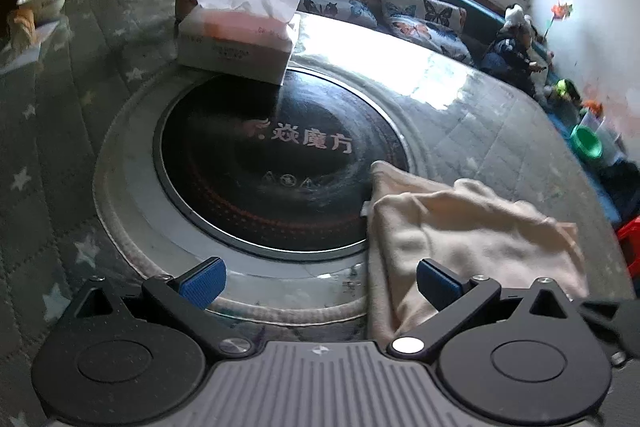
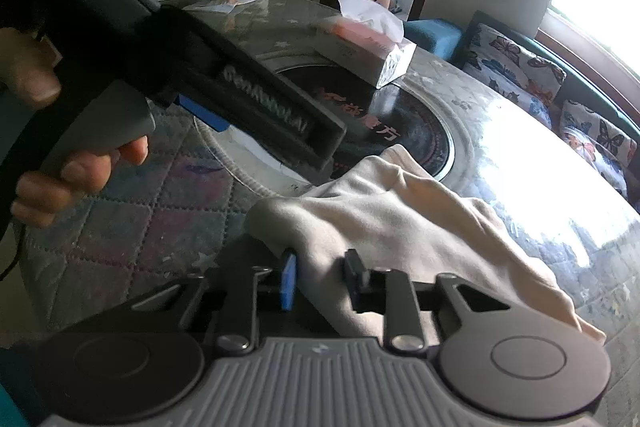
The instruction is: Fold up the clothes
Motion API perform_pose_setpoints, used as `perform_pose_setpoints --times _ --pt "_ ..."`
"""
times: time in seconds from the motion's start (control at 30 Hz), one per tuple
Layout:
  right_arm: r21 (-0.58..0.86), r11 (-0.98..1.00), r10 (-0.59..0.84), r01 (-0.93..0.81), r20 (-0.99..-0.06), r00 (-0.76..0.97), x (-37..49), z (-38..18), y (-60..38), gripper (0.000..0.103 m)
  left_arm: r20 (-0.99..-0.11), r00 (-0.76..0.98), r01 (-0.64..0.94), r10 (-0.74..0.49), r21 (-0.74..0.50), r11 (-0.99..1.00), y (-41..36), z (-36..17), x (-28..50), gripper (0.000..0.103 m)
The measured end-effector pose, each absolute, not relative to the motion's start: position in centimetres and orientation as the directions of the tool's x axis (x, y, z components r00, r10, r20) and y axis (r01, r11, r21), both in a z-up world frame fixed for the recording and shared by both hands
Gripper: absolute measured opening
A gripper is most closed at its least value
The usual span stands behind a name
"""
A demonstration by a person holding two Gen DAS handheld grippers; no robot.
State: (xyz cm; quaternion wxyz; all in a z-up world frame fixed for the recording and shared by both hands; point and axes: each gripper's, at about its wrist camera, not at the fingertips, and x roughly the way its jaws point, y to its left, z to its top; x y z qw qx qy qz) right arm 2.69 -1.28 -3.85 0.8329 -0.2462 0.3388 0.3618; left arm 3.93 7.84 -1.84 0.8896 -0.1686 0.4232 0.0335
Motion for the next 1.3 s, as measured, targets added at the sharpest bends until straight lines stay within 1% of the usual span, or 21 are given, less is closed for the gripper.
perform_pose_setpoints --times 0.07,0.3,0.33,0.43,0.63,0.7,0.73,0.77,0.83,0.87,0.93,1.07,1.13,1.17,1.23,1.3 --pt "-0.135 0.632 0.457 -0.763 -0.73 0.508 2.9 -3.6 -1.8 0.014 -0.759 0.642 -0.212 -0.109 -0.312 0.926 8.0 -1.7 3.9 0.103" --pt "0.078 0.694 0.563 -0.716 -0.678 0.472 4.5 -1.3 -5.1 0.011 -0.734 0.635 -0.241 -0.241 -0.486 0.84 7.8 -2.1 4.3 0.103" --pt "0.11 0.699 0.578 -0.707 -0.668 0.468 4.7 -0.9 -5.8 0.008 -0.73 0.632 -0.246 -0.26 -0.507 0.826 7.7 -2.2 4.4 0.103" --pt "0.159 0.702 0.604 -0.694 -0.649 0.463 4.8 -0.3 -7.1 0.008 -0.713 0.624 -0.242 -0.318 -0.564 0.79 7.2 -2.4 5.0 0.101" --pt "0.213 0.69 0.64 -0.691 -0.626 0.446 4.1 0.0 -8.4 0.008 -0.678 0.624 -0.238 -0.389 -0.639 0.731 6.7 -2.8 5.8 0.087" --pt "0.222 0.688 0.647 -0.691 -0.619 0.445 3.8 0.0 -8.6 0.008 -0.669 0.62 -0.246 -0.41 -0.662 0.708 6.5 -2.9 5.9 0.077" --pt "0.225 0.686 0.65 -0.692 -0.617 0.443 3.7 0.0 -8.7 0.008 -0.671 0.617 -0.25 -0.412 -0.663 0.705 6.5 -3.0 6.1 0.067" --pt "0.225 0.683 0.651 -0.695 -0.619 0.439 3.5 0.0 -8.6 0.008 -0.672 0.614 -0.254 -0.414 -0.665 0.703 6.5 -3.2 6.2 0.054" --pt "0.22 0.683 0.648 -0.696 -0.623 0.438 3.3 -0.1 -8.6 0.008 -0.676 0.607 -0.262 -0.418 -0.667 0.697 6.4 -3.4 6.5 0.044" --pt "0.217 0.684 0.646 -0.697 -0.624 0.44 3.1 -0.2 -8.8 0.008 -0.677 0.604 -0.266 -0.42 -0.668 0.695 6.4 -3.5 6.6 0.035" --pt "0.209 0.684 0.642 -0.699 -0.626 0.442 2.8 -0.1 -9.4 0.008 -0.68 0.598 -0.273 -0.424 -0.67 0.69 6.3 -3.7 6.9 0.028" --pt "0.186 0.726 0.606 -0.662 -0.628 0.488 2.7 0.3 -11.8 0.013 -0.693 0.592 -0.258 -0.412 -0.647 0.717 6.3 -3.6 7.0 0.025" --pt "0.163 0.771 0.558 -0.616 -0.638 0.53 3.4 0.3 -13.6 0.015 -0.7 0.591 -0.248 -0.402 -0.632 0.734 6.0 -3.4 7.3 0.025" --pt "0.148 0.798 0.525 -0.585 -0.646 0.553 3.8 0.2 -14.6 0.021 -0.703 0.59 -0.243 -0.396 -0.623 0.744 5.9 -3.3 7.4 0.025" --pt "0.102 0.845 0.452 -0.525 -0.662 0.598 4.8 -0.1 -16.2 0.029 -0.711 0.59 -0.231 -0.383 -0.603 0.763 5.5 -3.2 7.7 0.025" --pt "0.072 0.894 0.37 -0.443 -0.678 0.635 6.3 -1.0 -18.6 0.03 -0.718 0.591 -0.219 -0.368 -0.582 0.783 5.1 -3.1 7.8 0.025"
